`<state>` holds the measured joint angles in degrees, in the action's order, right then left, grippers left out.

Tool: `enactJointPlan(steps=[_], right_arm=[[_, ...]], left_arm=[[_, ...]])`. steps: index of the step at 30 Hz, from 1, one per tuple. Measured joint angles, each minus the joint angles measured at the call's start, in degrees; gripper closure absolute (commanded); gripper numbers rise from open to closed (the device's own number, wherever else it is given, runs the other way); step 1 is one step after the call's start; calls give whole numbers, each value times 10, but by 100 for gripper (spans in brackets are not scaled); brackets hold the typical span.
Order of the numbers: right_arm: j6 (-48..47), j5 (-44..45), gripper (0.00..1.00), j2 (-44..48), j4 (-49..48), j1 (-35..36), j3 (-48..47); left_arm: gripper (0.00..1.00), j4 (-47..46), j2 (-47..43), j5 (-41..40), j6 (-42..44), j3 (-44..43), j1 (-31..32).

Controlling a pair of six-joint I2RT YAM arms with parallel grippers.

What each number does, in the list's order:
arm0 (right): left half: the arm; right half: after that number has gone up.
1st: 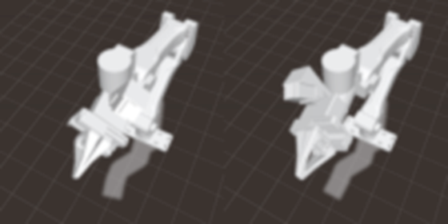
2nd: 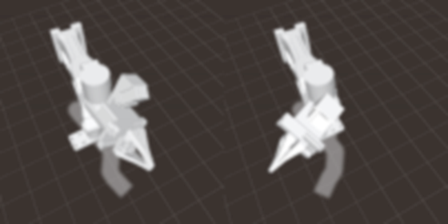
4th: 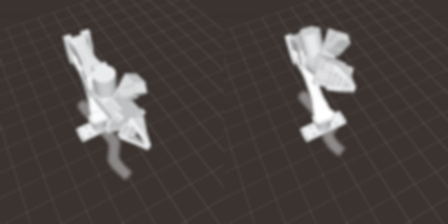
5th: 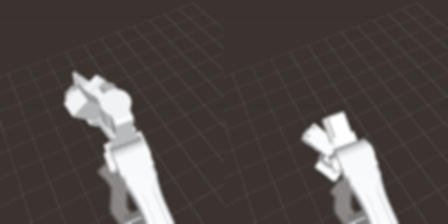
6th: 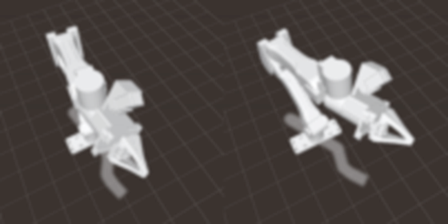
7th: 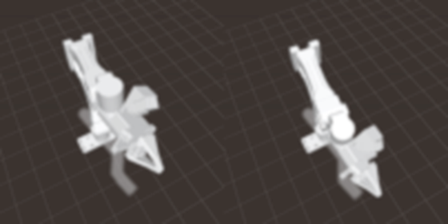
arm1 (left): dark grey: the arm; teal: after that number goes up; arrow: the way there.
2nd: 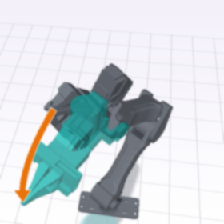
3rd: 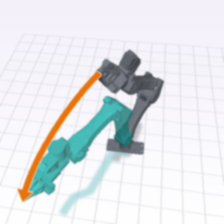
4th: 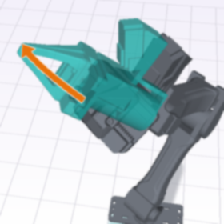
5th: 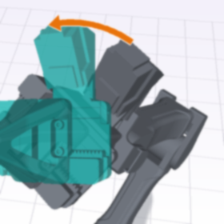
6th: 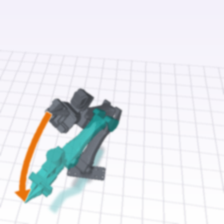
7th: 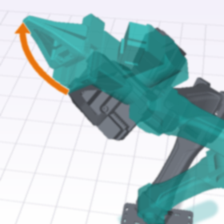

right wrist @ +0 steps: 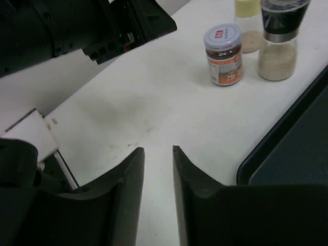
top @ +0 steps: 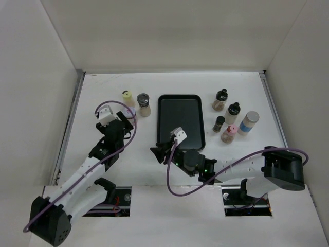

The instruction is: Organize the condiment bottles

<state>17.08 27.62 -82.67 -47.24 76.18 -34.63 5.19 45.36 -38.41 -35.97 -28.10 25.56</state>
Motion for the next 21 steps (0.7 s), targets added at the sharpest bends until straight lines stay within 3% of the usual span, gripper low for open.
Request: enactJointPlan(steps=[2,3,8,21], right_arm=[[9,1,26,1,0,-10,1],[13,1,21,1,0,-12,3],[22,0,19,1,1,-15,10],[26,-2,18,2,1,-19,10]], left_arm=[[20,-22,45,0,14,-10,21],[13,-30,71,1,22,-17,29],[7,-53,184,-1,50,-67,50],[10,-119,354,-20,90,-129,12]])
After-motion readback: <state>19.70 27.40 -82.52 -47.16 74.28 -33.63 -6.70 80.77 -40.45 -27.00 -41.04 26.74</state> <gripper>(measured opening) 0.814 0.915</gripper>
